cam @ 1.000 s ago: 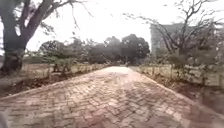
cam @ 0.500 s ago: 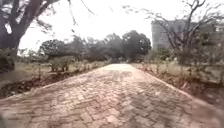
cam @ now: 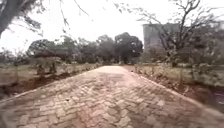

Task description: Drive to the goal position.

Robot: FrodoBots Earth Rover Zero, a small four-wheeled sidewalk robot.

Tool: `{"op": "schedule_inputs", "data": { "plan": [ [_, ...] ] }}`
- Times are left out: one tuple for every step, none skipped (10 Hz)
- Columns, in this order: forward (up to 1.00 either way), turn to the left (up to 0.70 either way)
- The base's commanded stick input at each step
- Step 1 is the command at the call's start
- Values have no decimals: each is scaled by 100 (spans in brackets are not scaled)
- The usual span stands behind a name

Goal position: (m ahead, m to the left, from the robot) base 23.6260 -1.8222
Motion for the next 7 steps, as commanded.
{"op": "schedule_inputs", "data": {
  "plan": [
    [85, 0],
    [85, 0],
    [85, 0],
    [85, 0],
    [85, 0],
    [85, 0],
    [85, 0]
  ]
}}
